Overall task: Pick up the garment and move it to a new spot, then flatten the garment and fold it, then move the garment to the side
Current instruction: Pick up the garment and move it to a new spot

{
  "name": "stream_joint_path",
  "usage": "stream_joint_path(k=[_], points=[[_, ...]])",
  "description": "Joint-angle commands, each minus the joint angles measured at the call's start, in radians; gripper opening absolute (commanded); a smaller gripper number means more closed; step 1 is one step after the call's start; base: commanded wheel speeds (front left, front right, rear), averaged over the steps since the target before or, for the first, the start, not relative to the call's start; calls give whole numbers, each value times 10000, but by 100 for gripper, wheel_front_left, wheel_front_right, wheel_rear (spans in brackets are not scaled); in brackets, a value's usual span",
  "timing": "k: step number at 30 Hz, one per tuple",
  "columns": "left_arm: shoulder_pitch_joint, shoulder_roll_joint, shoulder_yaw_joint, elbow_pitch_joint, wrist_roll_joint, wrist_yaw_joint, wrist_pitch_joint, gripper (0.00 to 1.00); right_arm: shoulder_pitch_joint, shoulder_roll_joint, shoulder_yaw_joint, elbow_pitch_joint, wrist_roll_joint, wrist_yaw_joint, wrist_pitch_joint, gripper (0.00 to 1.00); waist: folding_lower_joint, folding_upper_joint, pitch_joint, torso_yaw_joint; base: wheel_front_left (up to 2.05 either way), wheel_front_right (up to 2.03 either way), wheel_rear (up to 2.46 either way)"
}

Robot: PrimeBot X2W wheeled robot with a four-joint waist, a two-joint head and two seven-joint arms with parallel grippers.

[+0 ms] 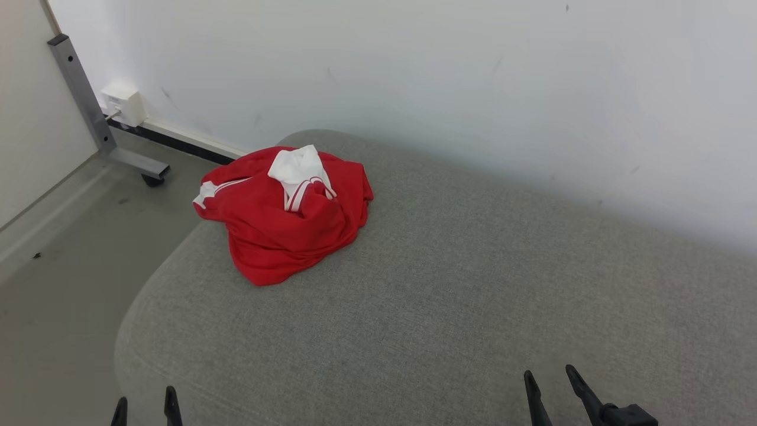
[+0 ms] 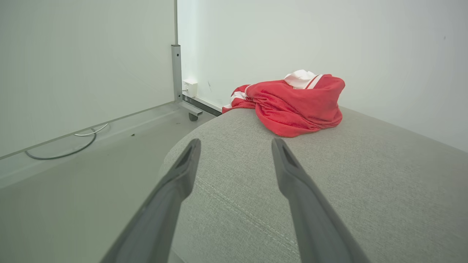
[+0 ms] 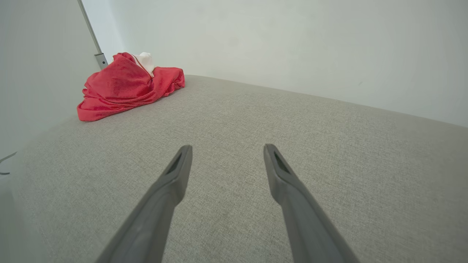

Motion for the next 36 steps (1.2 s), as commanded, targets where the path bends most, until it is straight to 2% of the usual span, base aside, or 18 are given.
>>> stream_joint_path(k=[1, 13, 22, 31, 36], points=[[127, 17, 28, -47, -112, 28, -35, 100, -56, -19, 14, 32, -25, 29, -3, 100, 0, 0, 201, 192, 0, 0, 0], [229, 18, 220, -118, -256, 192, -35, 100, -292, -19, 201, 188, -22, 29, -3, 100, 0, 0, 409, 338, 0, 0, 0], [-266, 20, 7, 857, -92, 22, -35, 100, 196, -16, -111, 33, -17, 29, -3, 100, 0, 0, 377, 221, 0, 0, 0], [-2740, 169, -110, 2581, -700, -303, 83, 100, 47, -21, -67, -155, -565, 28, -5, 100, 0, 0, 1291, -628, 0, 0, 0], [-4778, 619, -61, 3621, -1426, -403, 698, 100, -256, -21, 91, -243, -1075, 22, 6, 100, 0, 0, 2240, -1419, 0, 0, 0]])
